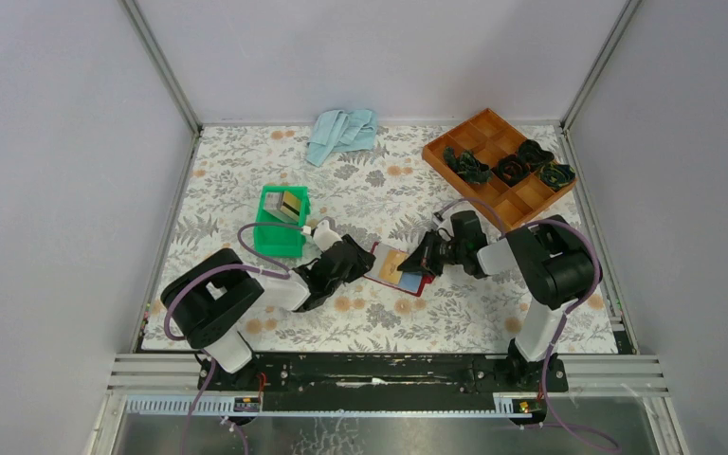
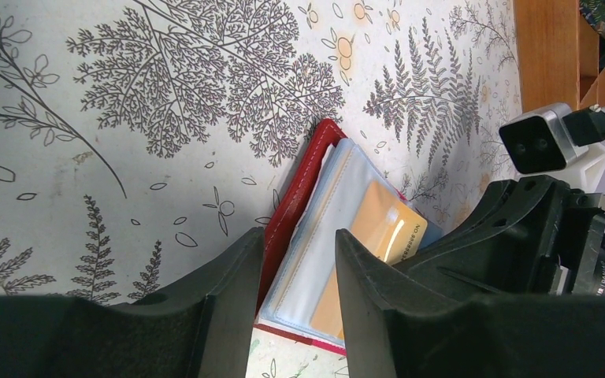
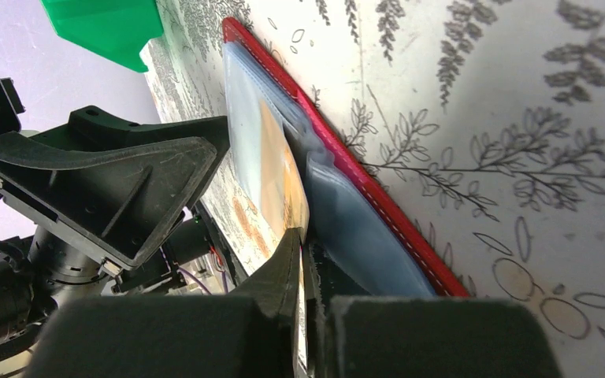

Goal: Put the credit cards into the card holder
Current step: Insert the credit card into the card holder.

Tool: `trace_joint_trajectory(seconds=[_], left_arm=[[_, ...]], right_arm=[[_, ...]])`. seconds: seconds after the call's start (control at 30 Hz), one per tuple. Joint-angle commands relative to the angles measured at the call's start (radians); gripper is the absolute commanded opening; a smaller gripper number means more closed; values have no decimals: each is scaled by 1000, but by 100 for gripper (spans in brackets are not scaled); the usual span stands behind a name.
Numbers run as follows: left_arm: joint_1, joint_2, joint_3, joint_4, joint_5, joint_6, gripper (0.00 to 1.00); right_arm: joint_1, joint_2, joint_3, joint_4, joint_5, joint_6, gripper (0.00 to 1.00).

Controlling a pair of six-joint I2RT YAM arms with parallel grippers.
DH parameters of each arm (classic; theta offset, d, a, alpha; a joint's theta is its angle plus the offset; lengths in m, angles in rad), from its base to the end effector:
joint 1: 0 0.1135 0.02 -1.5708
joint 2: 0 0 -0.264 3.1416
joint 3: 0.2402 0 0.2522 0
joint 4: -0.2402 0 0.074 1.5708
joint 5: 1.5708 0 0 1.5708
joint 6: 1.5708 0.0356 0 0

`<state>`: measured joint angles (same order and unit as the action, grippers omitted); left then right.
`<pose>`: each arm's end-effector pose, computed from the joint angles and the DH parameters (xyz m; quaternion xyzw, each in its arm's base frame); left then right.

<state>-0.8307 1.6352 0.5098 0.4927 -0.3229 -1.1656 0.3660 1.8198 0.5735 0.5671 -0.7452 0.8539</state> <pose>0.1996 -0.2018 0.1180 -0.2184 0.8560 -0.2973 0.3623 0.2696 0.1292 0.0934 0.0507 0.8534 0.4993 0.1410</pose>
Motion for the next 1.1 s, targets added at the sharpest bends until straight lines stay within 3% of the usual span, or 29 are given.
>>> trace_joint_trajectory(seconds=[0.0, 0.4, 1.07], left_arm=[[-37, 67, -42, -155, 91, 4, 47], [-44, 79, -42, -139, 95, -3, 47], [-59, 66, -52, -133, 90, -15, 46]], right_arm=[[36, 34, 22, -55, 125, -13, 5], [75, 9, 51, -124, 179, -38, 36], [75, -166, 107, -416, 346, -202, 39]])
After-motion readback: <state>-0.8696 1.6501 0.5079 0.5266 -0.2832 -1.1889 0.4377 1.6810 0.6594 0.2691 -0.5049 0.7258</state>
